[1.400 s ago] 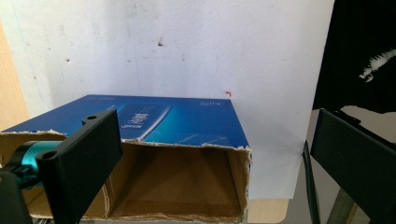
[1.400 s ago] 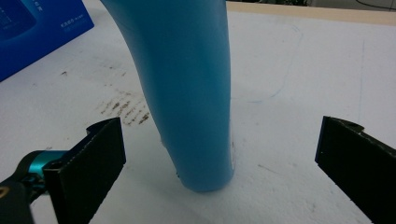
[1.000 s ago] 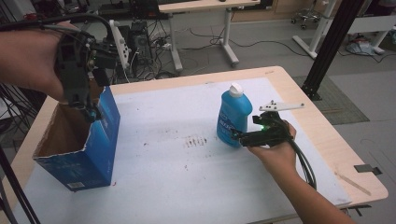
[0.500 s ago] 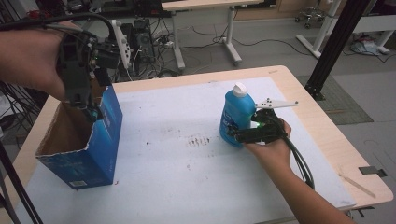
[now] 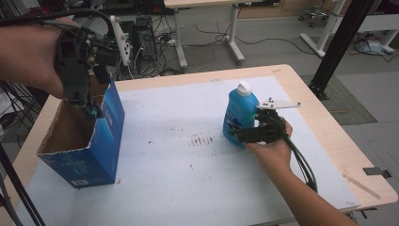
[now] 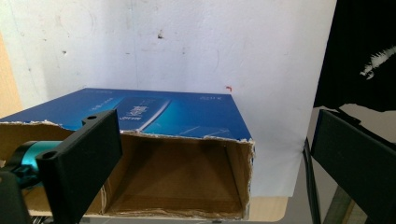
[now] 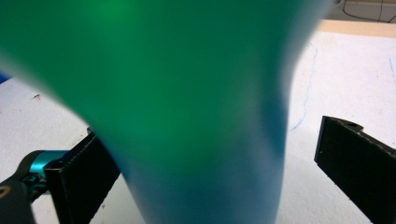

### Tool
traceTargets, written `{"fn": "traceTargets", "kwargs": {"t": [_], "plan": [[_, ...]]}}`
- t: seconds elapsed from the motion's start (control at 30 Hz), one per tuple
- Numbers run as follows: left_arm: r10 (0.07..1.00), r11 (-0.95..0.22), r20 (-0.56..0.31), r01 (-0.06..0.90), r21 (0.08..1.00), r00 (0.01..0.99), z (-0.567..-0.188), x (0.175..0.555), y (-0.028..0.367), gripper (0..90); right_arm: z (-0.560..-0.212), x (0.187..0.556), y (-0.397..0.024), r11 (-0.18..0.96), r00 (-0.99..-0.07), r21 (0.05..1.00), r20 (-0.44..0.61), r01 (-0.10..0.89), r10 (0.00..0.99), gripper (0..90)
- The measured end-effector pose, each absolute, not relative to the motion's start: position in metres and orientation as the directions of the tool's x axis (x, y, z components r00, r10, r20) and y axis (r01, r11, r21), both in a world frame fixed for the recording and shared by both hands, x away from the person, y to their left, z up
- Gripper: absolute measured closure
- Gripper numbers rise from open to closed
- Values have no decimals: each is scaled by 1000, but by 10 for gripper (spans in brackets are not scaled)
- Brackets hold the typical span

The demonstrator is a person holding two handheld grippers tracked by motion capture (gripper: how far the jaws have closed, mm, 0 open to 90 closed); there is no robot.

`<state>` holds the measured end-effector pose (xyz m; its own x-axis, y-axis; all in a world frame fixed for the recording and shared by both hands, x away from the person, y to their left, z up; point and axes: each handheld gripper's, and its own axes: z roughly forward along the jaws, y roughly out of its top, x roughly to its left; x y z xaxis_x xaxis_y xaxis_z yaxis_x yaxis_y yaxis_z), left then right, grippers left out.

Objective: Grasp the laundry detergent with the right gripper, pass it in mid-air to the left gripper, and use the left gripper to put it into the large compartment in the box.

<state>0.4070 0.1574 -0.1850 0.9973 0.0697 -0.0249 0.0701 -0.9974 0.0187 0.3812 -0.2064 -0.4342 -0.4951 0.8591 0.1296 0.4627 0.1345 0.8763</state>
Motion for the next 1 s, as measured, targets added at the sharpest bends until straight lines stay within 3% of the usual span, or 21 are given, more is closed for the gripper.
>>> {"fn": "traceTargets", "kwargs": {"t": [0.23,0.37,1.0], "plan": [[67,-998,-23,68,17,997,-184,406,159,20,-435,381,-204,132,-497,887,119,442,859,41],[73,-997,-22,73,18,997,-185,406,161,20,-435,380,-203,132,-493,894,109,429,863,130],[72,-997,-26,73,19,997,-187,408,160,20,-435,378,-202,127,-486,912,87,390,870,174]]}}
